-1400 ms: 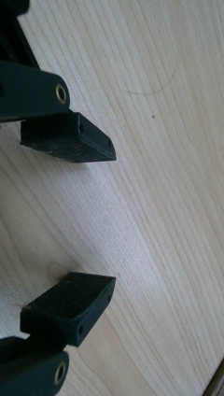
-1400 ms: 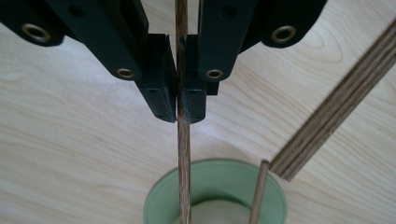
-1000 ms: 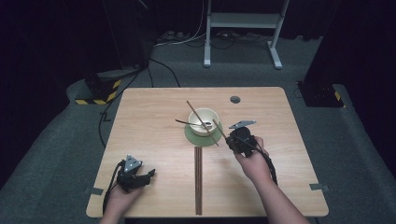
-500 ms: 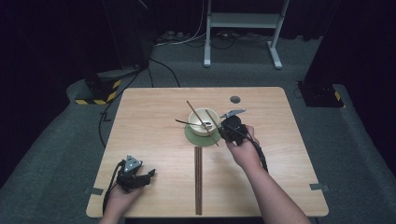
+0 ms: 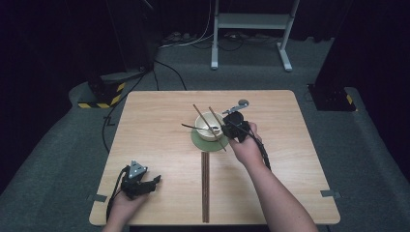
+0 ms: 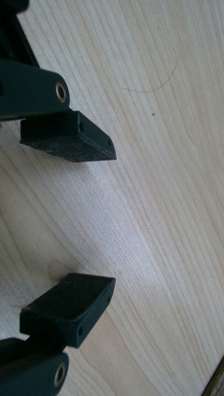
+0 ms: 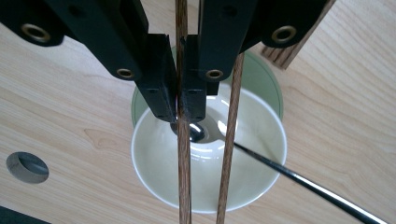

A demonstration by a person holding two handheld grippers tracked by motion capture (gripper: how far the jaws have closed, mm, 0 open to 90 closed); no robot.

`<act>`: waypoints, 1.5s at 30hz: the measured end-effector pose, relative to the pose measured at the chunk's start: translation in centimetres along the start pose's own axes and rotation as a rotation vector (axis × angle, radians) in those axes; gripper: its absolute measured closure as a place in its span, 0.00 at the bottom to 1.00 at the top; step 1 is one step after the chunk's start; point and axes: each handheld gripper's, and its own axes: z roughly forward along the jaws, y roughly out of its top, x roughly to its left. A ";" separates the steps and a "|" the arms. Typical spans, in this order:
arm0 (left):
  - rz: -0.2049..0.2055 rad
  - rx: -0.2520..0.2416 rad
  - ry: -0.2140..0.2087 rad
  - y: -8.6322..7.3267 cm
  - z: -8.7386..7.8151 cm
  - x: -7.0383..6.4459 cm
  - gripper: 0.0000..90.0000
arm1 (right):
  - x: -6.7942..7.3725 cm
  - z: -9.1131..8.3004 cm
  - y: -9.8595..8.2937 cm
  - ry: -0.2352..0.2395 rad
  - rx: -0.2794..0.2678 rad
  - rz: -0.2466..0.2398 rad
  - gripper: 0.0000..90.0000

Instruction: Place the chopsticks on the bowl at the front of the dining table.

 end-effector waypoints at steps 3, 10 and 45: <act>-0.014 -0.010 0.002 0.0 0.1 -0.1 0.36 | -0.1 0.3 0.5 -0.004 0.000 0.005 0.93; -0.015 -0.013 0.001 0.0 0.1 -0.1 0.36 | 0.0 1.3 2.0 -0.001 0.002 0.009 0.93; -0.025 -0.024 -0.008 0.0 0.3 -0.2 0.36 | 1.1 6.3 5.3 -0.012 0.083 0.026 0.93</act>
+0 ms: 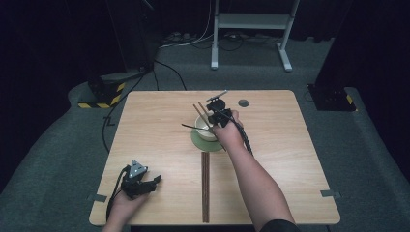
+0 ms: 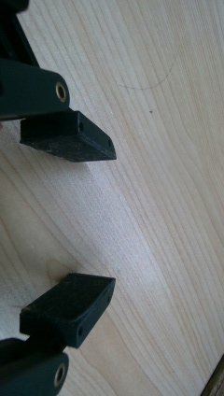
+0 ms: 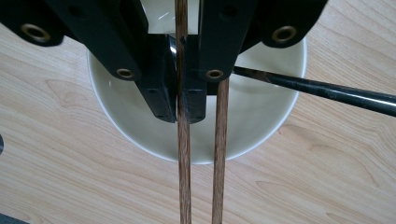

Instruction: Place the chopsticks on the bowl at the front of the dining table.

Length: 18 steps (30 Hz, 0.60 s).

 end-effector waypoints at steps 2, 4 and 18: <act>0.001 0.001 0.000 0.0 0.0 0.0 0.36 | 0.1 0.1 0.1 0.001 0.000 -0.008 0.93; 0.001 0.001 0.000 0.0 0.0 0.0 0.36 | 0.2 0.2 0.1 0.007 0.001 -0.004 0.93; 0.007 0.014 0.001 0.0 -0.1 0.1 0.36 | 0.4 0.5 0.2 0.010 0.014 -0.009 0.89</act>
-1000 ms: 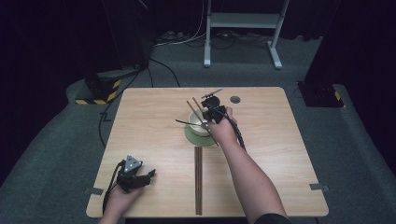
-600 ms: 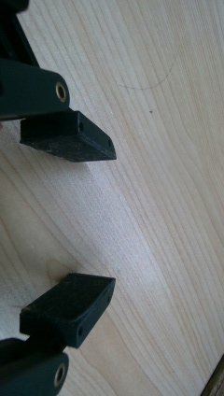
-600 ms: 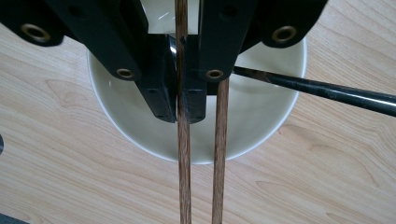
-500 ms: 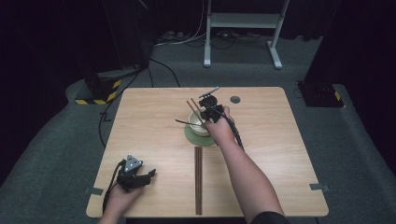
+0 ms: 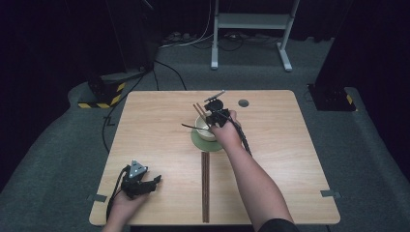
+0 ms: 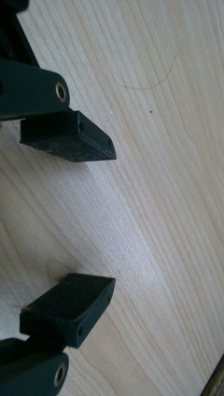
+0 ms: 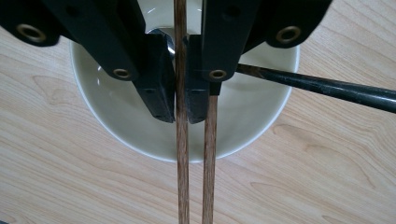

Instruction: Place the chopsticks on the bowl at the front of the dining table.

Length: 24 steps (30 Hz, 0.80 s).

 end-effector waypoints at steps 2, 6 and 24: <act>-0.002 -0.002 0.000 0.0 0.0 0.0 0.36 | 0.0 0.0 0.0 0.002 -0.007 -0.002 0.88; 0.010 0.004 0.001 0.0 0.0 0.1 0.36 | 0.0 -0.6 0.0 0.004 -0.025 -0.001 0.81; 0.018 -0.005 0.008 -0.1 -0.1 0.0 0.36 | -2.6 -7.6 -9.5 -0.021 -0.259 0.019 0.64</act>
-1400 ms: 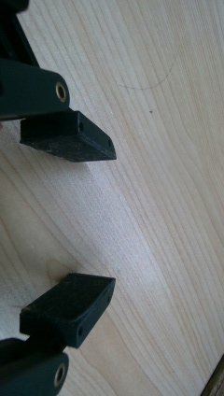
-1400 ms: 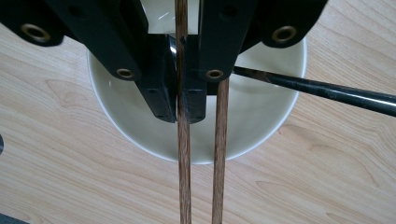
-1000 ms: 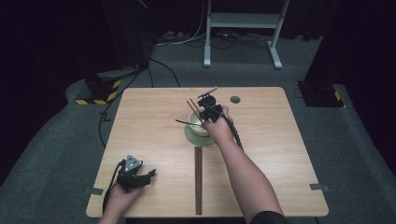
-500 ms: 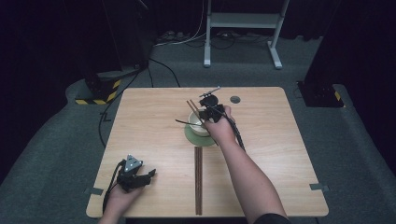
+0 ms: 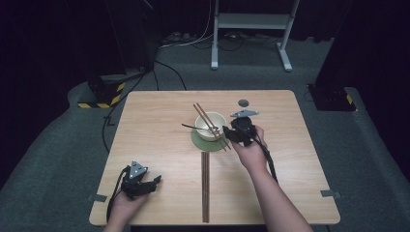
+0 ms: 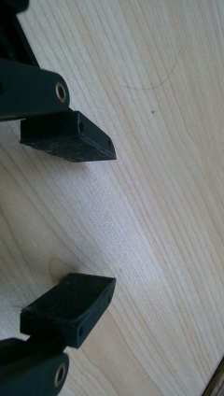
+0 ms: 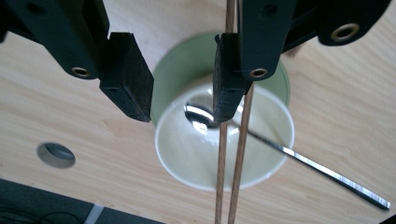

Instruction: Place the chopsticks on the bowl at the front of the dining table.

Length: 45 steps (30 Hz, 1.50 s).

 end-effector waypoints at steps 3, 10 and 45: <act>0.000 0.008 0.011 0.0 0.0 0.0 0.35 | -0.2 -0.8 -2.0 0.007 -0.017 0.000 0.63; -0.022 0.007 0.070 0.2 0.6 -0.2 0.25 | -1.2 -2.0 -5.6 0.060 -0.052 0.025 0.63; 0.075 -0.010 0.021 5.6 6.3 -10.1 0.78 | -2.9 -2.4 -6.9 0.184 -0.104 0.018 0.88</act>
